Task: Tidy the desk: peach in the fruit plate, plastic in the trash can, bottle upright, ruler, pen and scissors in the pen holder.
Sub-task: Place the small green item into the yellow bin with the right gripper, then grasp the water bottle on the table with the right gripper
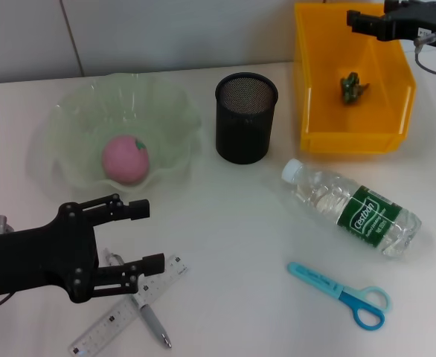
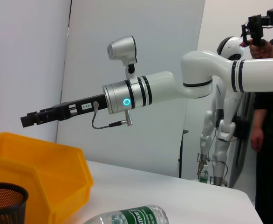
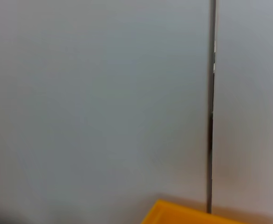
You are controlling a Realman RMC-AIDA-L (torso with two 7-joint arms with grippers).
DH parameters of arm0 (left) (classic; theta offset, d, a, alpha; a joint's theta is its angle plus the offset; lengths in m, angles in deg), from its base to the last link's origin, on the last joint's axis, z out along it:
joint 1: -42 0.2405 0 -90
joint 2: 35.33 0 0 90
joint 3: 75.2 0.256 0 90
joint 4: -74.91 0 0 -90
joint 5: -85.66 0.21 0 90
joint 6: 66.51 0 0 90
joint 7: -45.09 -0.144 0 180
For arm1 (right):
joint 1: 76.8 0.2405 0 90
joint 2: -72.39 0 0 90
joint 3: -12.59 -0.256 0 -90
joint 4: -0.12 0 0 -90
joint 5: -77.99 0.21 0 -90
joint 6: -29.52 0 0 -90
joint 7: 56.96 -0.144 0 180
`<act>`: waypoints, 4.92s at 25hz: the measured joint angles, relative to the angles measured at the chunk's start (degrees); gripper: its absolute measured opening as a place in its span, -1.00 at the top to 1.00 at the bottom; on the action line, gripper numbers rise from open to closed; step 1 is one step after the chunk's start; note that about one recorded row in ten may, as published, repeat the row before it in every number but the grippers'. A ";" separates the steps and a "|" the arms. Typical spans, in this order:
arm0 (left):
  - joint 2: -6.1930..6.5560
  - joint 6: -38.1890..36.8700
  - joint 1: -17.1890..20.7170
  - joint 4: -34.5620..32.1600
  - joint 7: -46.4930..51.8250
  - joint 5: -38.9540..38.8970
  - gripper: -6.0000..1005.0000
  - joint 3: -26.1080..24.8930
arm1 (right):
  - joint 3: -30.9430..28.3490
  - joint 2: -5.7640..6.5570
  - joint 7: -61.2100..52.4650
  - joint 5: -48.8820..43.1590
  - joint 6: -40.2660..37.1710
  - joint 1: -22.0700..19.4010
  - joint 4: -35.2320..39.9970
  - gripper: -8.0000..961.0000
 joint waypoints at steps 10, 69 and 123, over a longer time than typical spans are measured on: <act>0.08 -0.46 -0.13 -0.10 0.22 -0.16 -0.58 -0.63 | -0.09 -0.03 -0.27 5.37 -6.56 -1.13 3.29 -0.60; 0.25 -2.29 -0.43 -0.28 0.23 -1.49 -0.58 -0.78 | 9.67 4.50 -36.54 -45.92 -61.88 15.27 17.06 -0.61; 0.18 -4.04 -0.64 -0.47 0.53 -3.11 -0.58 -0.79 | 16.33 2.64 -35.36 -51.25 -51.71 15.01 3.55 -0.61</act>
